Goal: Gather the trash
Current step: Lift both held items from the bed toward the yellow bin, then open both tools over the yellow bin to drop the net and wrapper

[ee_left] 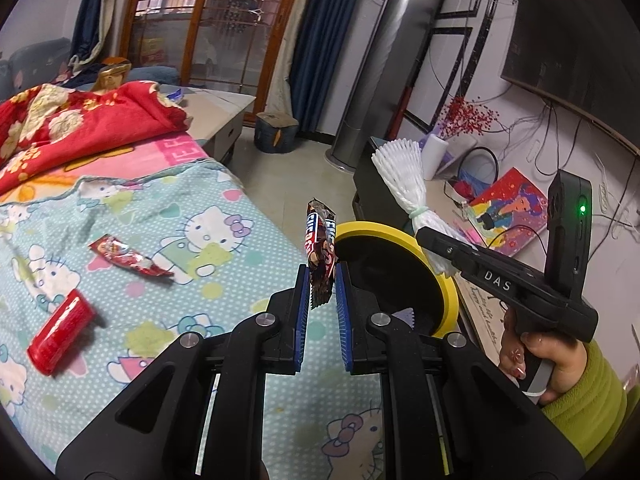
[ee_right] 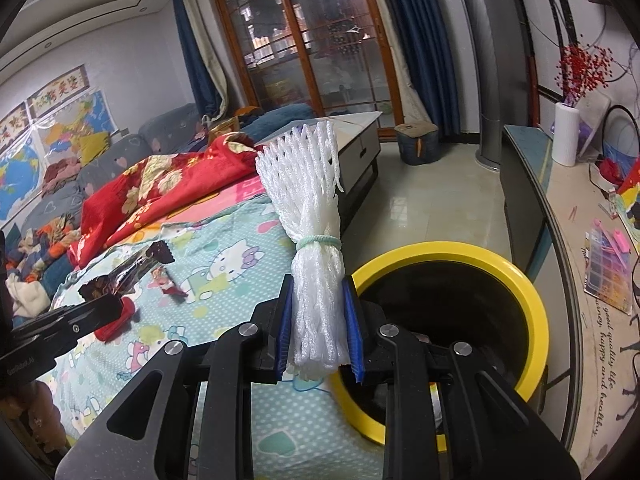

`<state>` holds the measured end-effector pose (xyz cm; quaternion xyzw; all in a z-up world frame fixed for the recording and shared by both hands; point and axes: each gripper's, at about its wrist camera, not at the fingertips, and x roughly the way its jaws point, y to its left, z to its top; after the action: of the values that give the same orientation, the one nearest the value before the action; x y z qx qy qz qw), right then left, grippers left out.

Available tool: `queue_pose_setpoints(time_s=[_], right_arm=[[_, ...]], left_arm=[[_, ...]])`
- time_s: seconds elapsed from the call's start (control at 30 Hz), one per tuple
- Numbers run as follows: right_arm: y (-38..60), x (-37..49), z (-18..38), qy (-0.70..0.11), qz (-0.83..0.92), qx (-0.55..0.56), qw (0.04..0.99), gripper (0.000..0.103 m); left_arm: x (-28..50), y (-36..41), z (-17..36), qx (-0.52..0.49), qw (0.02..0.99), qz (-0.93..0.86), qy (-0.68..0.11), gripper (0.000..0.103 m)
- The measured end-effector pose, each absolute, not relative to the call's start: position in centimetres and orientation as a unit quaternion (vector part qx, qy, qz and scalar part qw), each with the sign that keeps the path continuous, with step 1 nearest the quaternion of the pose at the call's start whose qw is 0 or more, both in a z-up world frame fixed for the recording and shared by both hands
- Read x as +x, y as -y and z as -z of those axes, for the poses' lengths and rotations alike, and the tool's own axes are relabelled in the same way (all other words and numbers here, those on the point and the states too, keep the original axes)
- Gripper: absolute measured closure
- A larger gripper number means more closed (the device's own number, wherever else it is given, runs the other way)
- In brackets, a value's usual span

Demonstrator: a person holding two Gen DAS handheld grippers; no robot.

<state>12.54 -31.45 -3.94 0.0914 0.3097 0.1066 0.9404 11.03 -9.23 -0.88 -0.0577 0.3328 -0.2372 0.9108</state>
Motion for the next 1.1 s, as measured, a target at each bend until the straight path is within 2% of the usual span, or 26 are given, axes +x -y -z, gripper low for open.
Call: queue_pose_setpoints(time_s=[1.1], right_arm=[[39.8,13.2,6.5,-0.332,-0.020,0.148,0.932,0.080]], left_arm=[[12.4,18.8,3.5,0.015,0.884,0.303,-0.356,0.094]])
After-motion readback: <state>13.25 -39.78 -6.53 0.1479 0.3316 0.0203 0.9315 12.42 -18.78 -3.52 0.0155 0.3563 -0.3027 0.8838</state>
